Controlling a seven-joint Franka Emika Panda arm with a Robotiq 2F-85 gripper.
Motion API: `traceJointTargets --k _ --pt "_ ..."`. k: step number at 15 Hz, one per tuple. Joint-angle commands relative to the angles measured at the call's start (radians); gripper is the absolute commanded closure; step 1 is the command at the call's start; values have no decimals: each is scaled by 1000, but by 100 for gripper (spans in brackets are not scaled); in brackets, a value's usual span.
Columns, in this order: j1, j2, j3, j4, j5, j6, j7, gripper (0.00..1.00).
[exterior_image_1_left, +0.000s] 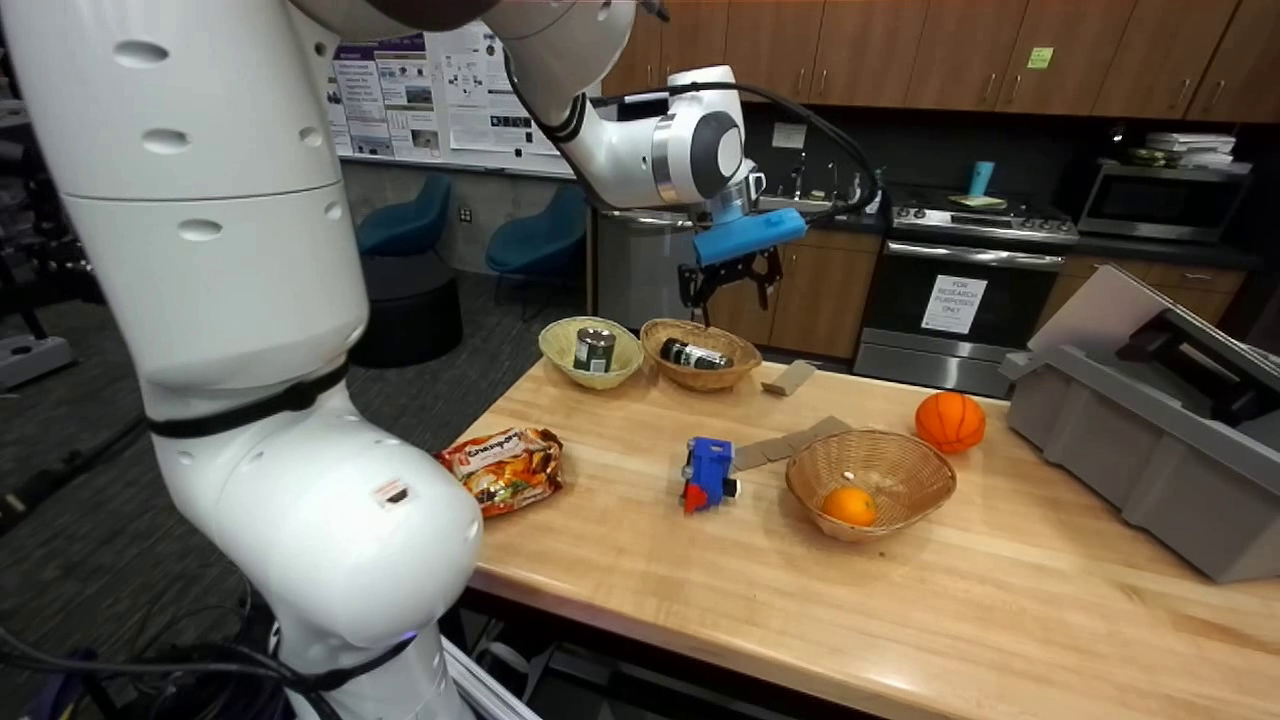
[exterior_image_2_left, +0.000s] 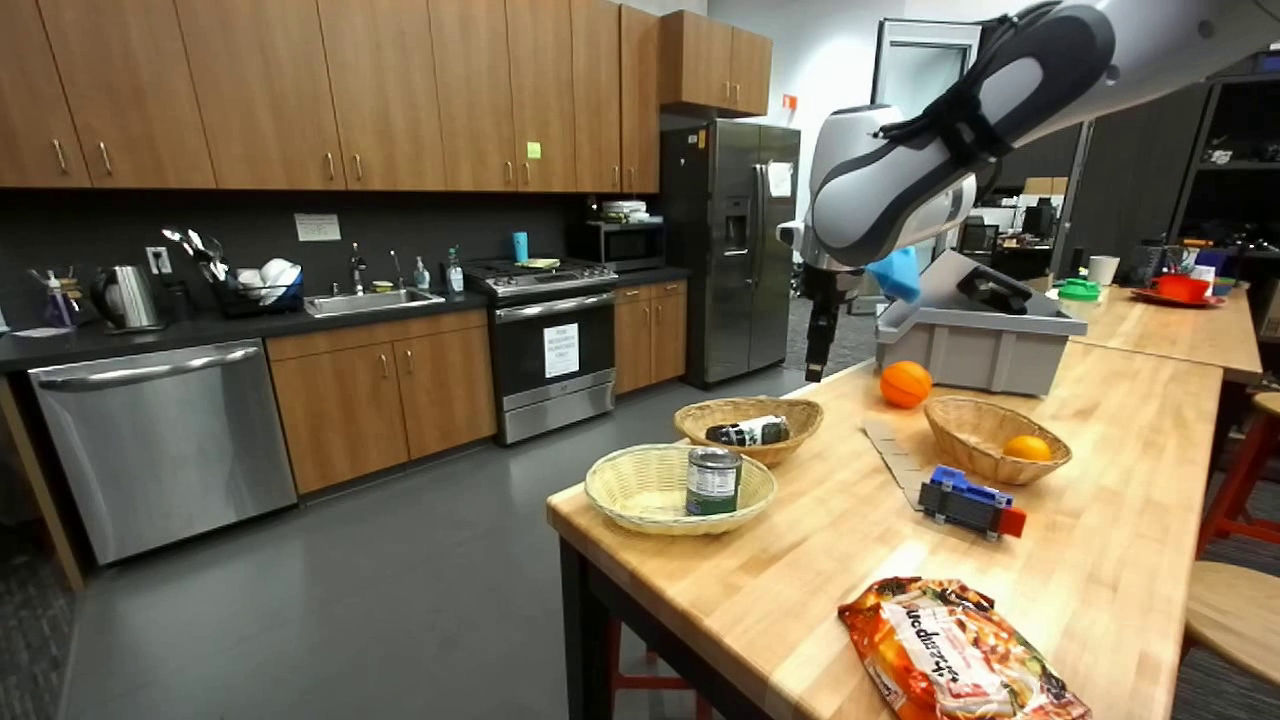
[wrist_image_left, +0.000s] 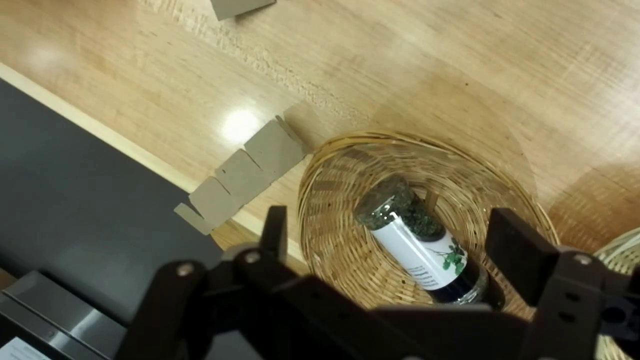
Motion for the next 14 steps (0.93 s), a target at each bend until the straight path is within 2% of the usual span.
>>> traceJointTargets --k 1,9,14 --pt "-21 49 8 62 40 6 -167 0" --pt "-28 83 40 103 160 55 -499 0" --pt "-20 74 57 95 153 59 -537 0"
